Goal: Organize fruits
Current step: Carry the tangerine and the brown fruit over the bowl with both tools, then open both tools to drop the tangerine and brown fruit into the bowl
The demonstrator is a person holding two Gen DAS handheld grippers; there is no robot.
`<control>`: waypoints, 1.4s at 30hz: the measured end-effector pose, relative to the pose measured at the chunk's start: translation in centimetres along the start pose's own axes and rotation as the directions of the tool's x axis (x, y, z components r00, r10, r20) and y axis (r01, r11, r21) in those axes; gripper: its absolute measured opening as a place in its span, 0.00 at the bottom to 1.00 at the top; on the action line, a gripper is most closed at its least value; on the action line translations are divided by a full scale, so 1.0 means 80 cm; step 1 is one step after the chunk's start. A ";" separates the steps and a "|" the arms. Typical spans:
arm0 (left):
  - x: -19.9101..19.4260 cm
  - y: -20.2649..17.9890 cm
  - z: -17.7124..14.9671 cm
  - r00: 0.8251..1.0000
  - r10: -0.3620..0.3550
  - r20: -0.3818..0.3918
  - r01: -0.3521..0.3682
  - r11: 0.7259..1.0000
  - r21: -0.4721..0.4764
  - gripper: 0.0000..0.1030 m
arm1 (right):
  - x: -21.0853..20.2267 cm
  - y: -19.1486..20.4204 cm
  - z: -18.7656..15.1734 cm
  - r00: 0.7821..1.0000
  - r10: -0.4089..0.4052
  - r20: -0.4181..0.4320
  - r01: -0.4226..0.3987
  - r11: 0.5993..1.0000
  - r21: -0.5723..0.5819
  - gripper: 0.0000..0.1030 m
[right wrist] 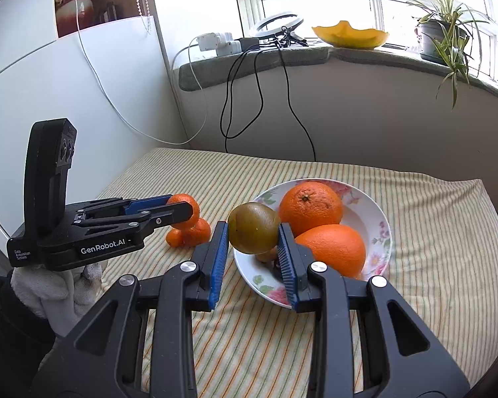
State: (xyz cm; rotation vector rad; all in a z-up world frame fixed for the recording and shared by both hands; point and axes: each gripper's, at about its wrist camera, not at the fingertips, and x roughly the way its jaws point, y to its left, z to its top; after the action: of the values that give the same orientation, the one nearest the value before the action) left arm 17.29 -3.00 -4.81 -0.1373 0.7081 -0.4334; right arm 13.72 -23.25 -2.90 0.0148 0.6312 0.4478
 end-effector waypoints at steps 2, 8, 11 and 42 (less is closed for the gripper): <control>0.007 -0.008 0.002 1.000 -0.007 -0.005 0.007 1.000 0.004 0.30 | 0.000 -0.014 0.002 1.000 -0.016 0.001 0.016 1.000 0.007 0.30; 0.026 -0.023 0.005 1.000 -0.022 -0.021 0.023 1.000 0.014 0.30 | 0.001 -0.054 0.004 0.998 -0.061 -0.001 0.061 0.998 0.031 0.30; 0.034 -0.030 0.006 0.999 -0.027 -0.027 0.027 0.999 0.017 0.30 | 0.008 -0.074 0.007 0.997 -0.079 -0.010 0.079 0.996 0.050 0.30; 0.063 -0.048 0.016 0.999 -0.028 -0.045 0.030 0.998 0.048 0.30 | 0.075 -0.126 0.023 0.993 -0.074 -0.095 0.082 0.993 0.083 0.30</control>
State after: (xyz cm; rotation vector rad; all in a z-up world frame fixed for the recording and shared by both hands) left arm 20.21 -8.69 -5.86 -0.0924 0.7394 -0.4825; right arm 23.09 -29.69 -6.32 0.0522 0.7385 0.3468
